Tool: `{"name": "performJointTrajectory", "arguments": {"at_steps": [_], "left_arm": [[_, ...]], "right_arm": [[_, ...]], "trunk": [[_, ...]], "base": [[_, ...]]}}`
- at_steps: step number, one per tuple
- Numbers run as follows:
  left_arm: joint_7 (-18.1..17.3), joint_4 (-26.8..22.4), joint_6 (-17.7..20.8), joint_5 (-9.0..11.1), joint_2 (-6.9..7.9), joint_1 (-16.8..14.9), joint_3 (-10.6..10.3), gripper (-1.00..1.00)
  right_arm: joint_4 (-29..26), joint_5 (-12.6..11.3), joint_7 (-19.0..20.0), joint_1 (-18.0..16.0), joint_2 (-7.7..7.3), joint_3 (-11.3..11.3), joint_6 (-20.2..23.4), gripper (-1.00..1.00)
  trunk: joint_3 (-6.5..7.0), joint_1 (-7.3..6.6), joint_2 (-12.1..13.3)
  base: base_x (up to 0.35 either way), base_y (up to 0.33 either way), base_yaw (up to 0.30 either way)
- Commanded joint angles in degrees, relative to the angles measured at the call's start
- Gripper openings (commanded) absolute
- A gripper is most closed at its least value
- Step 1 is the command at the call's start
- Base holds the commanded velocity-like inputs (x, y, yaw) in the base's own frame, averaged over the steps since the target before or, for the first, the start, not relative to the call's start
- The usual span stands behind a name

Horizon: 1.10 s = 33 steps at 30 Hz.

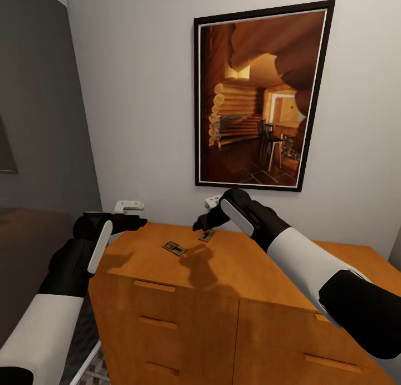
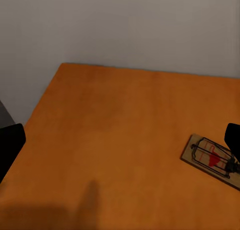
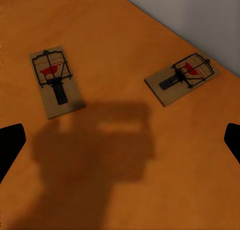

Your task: Take the four mousetraps from the cabinet in the bathroom and place them on the bathroom floor. Make sure all four end up on the same floor surface, and ensure that at least two of them are either under or directly next to the same bathroom sink.

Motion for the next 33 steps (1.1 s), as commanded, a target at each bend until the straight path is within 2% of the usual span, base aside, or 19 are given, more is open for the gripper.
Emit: {"name": "performJointTrajectory", "arguments": {"at_steps": [1, 20, 33], "left_arm": [[0.02, -0.02, 0.23, 0.17, 0.05, -0.05, -0.06, 1.00], [0.02, -0.23, 0.12, 0.00, -0.12, -0.05, -0.14, 1.00], [0.02, -0.11, 0.11, 0.02, -0.16, -0.05, -0.15, 1.00]], "right_arm": [[-0.05, -0.15, -0.14, -0.07, 0.00, 0.09, 0.15, 1.00], [-0.25, 0.10, -0.23, -0.07, 0.05, 0.18, 0.15, 1.00], [-0.25, 0.20, -0.22, -0.07, 0.30, 0.17, 0.15, 1.00]], "trunk": [[-0.07, 0.00, -0.04], [-0.07, 0.00, -0.04], [-0.07, 0.00, -0.04]], "base": [[0.000, 0.000, 0.000], [0.000, 0.000, 0.000], [0.159, 0.000, 0.000]]}}
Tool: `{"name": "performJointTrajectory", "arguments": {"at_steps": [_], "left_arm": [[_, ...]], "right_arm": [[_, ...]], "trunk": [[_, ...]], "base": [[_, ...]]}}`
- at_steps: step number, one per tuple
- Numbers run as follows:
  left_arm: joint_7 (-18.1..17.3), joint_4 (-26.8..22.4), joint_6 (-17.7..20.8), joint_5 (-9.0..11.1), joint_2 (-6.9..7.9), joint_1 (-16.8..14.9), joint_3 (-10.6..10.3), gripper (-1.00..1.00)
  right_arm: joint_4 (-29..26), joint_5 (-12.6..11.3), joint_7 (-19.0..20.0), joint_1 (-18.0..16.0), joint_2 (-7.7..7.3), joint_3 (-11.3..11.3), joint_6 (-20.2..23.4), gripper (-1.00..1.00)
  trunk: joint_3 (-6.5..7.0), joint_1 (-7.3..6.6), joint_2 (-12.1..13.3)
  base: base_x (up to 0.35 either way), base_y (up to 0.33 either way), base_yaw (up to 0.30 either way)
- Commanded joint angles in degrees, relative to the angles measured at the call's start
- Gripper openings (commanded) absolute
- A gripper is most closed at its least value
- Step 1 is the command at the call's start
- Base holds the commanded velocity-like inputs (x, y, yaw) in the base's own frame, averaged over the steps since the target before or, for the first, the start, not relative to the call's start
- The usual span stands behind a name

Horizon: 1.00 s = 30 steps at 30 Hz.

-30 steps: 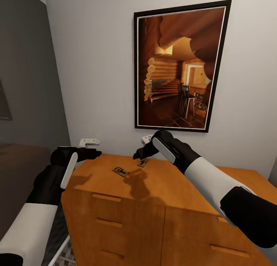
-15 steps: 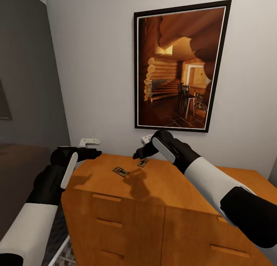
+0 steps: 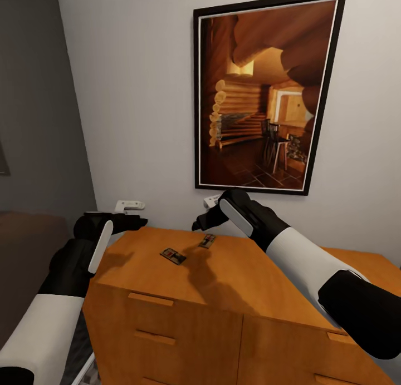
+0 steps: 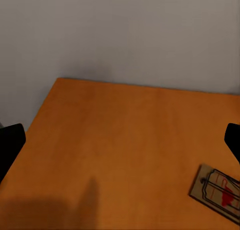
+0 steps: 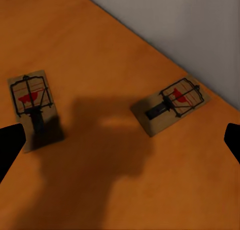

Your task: Take the four mousetraps from the cabinet in the bathroom and place them on the bathroom floor. Make sure all four end up on the same floor surface, and ensure that at least two of them are either under or directly next to the same bathroom sink.

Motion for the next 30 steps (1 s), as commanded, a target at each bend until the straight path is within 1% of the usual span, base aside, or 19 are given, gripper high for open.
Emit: {"name": "performJointTrajectory", "arguments": {"at_steps": [1, 16, 25, 30], "left_arm": [[0.04, -0.04, 0.25, 0.18, 0.04, -0.05, -0.07, 1.00], [0.04, -0.03, 0.10, 0.17, -0.03, -0.05, -0.07, 1.00], [0.04, -0.05, 0.14, 0.33, -0.09, -0.05, -0.07, 1.00], [0.04, -0.05, 0.23, 0.38, -0.08, -0.05, -0.07, 1.00]], "right_arm": [[-0.02, -0.14, -0.17, -0.07, -0.01, 0.09, 0.15, 1.00], [-0.03, 0.01, -1.02, -0.07, 0.00, -0.03, 0.15, 1.00], [-0.34, 0.02, -1.00, -0.07, 0.06, 0.14, 0.15, 1.00], [-1.76, 0.02, -1.02, -0.07, 0.08, 0.09, 0.15, 1.00]], "trunk": [[-0.07, 0.01, -0.04], [-0.07, 0.01, -0.04], [-0.07, 0.01, -0.04], [-0.07, 0.01, -0.04]], "base": [[0.045, 0.000, 0.000], [0.012, 0.000, 0.011], [0.001, 0.000, 0.209], [0.000, 0.000, 0.248]]}}
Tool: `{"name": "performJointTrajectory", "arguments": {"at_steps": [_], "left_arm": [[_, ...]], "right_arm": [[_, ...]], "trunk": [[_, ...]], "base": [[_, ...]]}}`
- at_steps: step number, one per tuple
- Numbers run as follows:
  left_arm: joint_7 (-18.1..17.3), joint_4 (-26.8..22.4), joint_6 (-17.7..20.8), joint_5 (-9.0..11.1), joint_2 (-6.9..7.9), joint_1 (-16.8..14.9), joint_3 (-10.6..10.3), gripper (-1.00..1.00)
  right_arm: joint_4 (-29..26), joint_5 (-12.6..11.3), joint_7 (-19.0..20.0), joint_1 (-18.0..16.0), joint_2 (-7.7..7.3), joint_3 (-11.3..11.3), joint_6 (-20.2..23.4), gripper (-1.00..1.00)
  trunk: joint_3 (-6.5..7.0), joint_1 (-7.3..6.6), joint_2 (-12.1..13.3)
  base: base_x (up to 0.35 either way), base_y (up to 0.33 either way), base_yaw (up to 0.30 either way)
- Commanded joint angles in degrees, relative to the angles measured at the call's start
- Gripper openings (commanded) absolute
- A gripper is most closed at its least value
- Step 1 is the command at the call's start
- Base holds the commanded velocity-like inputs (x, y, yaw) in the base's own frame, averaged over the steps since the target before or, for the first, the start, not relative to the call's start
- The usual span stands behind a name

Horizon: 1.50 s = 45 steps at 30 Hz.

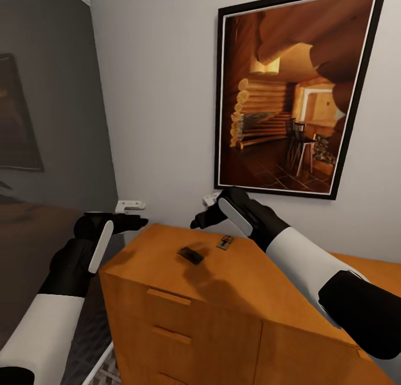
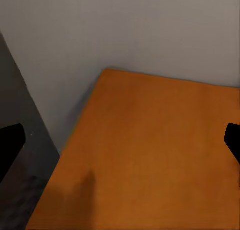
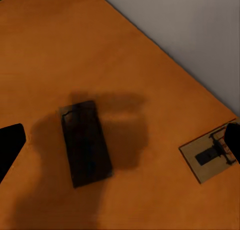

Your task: Take the four mousetraps from the cabinet in the bathroom and place them on the bathroom floor. Make sure all four end up on the same floor surface, and ensure that at least two of them are either under or directly next to the same bathroom sink.

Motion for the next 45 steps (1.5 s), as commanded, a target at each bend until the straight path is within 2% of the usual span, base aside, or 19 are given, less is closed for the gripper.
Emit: {"name": "performJointTrajectory", "arguments": {"at_steps": [1, 21, 34, 45], "left_arm": [[0.00, -0.03, 0.24, 0.11, 0.06, -0.05, -0.06, 1.00], [0.00, 0.01, 0.20, 0.22, 0.07, -0.05, -0.06, 1.00], [0.00, 0.36, 0.30, 0.16, 0.11, -0.05, -0.06, 1.00], [-0.04, 0.40, 0.17, 0.25, 0.08, -0.05, -0.06, 1.00]], "right_arm": [[-0.43, -0.24, -0.22, -0.07, -0.01, 0.08, 0.15, 1.00], [-2.92, -0.26, 0.10, -0.07, -0.01, -0.09, 0.15, 1.00], [-2.96, -0.35, 0.42, -0.07, -0.01, -0.14, 0.15, 1.00], [-2.59, -0.41, 0.53, -0.07, -0.07, -0.19, 0.15, 1.00]], "trunk": [[-0.07, 0.00, -0.04], [-0.07, 0.00, -0.04], [-0.07, 0.00, -0.04], [-0.07, 0.00, -0.04]], "base": [[0.000, 0.000, 0.172], [0.005, 0.000, 0.035], [0.202, 0.000, 0.001], [0.048, 0.000, 0.000]]}}
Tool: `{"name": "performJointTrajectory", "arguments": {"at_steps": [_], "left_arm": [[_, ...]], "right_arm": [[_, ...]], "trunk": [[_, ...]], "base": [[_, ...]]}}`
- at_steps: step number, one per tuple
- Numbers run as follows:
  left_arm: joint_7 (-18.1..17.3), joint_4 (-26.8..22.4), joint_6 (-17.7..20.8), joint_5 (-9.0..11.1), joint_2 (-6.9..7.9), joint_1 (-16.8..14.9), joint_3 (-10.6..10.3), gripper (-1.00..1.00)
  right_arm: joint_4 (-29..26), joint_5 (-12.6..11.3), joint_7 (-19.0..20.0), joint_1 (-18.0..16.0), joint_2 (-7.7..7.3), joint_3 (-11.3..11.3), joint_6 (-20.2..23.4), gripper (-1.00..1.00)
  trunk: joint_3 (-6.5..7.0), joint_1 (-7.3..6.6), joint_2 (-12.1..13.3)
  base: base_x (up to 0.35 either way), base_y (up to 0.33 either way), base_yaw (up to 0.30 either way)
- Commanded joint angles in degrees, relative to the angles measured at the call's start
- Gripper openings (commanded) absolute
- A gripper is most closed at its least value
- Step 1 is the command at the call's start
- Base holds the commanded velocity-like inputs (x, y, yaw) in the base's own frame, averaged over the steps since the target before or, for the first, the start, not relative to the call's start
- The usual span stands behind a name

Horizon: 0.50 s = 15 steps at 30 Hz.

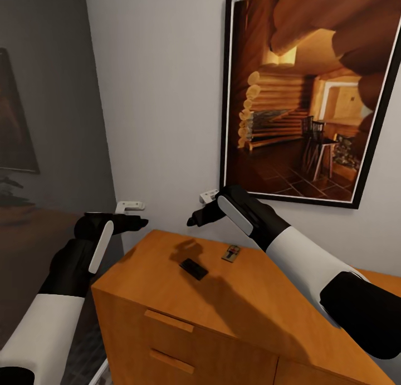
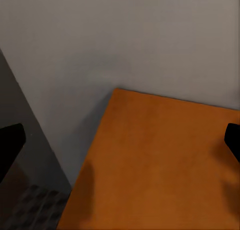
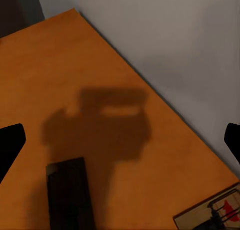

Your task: Take the four mousetraps from the cabinet in the bathroom and place them on the bathroom floor. Make sure all four end up on the same floor surface, and ensure that at least two of them are either under or directly next to the same bathroom sink.

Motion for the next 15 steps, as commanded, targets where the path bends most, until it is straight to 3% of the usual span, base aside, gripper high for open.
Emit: {"name": "performJointTrajectory", "arguments": {"at_steps": [1, 10, 15], "left_arm": [[-0.02, -0.04, 0.20, 0.16, 0.04, -0.05, -0.06, 1.00], [-0.09, -0.04, 0.03, 0.32, 0.00, -0.05, -0.08, 1.00], [-0.21, -0.04, -0.04, 0.42, -0.08, -0.05, -0.07, 1.00]], "right_arm": [[0.08, -0.19, -0.16, -0.07, -0.01, 0.10, 0.15, 1.00], [0.56, -0.66, -0.13, -0.07, 0.09, 0.34, 0.15, 1.00], [0.80, -0.82, -0.06, -0.07, 1.00, 0.46, 0.15, 1.00]], "trunk": [[-0.07, 0.00, -0.04], [-0.07, 0.00, -0.04], [-0.07, 0.00, -0.04]], "base": [[0.010, 0.000, 0.000], [0.004, 0.000, 0.000], [0.000, 0.000, 0.000]]}}
